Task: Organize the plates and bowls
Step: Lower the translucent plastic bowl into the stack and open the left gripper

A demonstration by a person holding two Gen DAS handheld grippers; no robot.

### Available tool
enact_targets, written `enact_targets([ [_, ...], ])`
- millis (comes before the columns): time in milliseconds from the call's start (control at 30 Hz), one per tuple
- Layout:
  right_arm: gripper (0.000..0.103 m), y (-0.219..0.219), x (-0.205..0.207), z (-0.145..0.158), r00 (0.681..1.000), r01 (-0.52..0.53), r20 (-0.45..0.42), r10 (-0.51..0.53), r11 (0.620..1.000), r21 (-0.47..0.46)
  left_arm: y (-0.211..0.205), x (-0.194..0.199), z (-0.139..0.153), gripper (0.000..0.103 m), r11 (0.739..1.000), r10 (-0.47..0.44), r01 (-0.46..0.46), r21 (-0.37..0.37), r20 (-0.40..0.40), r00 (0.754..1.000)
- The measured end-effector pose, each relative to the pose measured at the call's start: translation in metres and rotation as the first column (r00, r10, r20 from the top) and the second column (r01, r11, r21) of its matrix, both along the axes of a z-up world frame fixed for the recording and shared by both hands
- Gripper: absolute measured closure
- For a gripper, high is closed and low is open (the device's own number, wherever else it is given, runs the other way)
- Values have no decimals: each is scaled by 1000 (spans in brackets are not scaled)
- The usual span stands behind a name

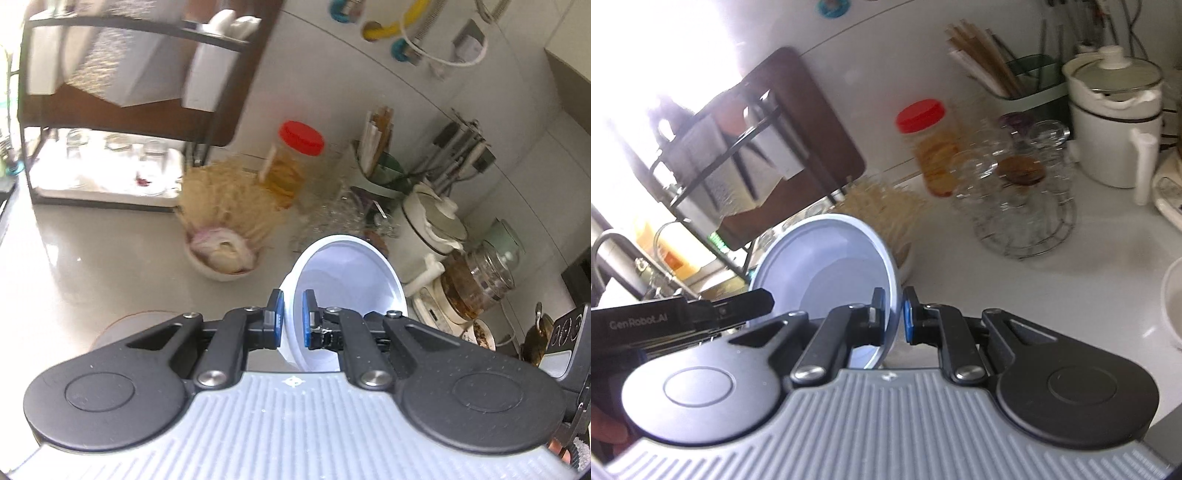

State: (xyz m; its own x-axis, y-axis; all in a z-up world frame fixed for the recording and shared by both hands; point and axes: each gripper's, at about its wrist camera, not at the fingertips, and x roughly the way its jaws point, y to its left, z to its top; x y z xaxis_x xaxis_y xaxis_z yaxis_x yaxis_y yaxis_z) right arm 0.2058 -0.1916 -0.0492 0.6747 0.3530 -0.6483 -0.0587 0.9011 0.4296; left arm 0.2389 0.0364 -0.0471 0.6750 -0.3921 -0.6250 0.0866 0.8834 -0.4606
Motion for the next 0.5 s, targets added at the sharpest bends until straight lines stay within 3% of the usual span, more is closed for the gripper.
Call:
enact_targets([
  [500, 89, 73, -3, -22, 993, -89, -78, 87, 996, -14, 75, -23, -29, 93, 997, 80, -78, 21, -83, 993],
])
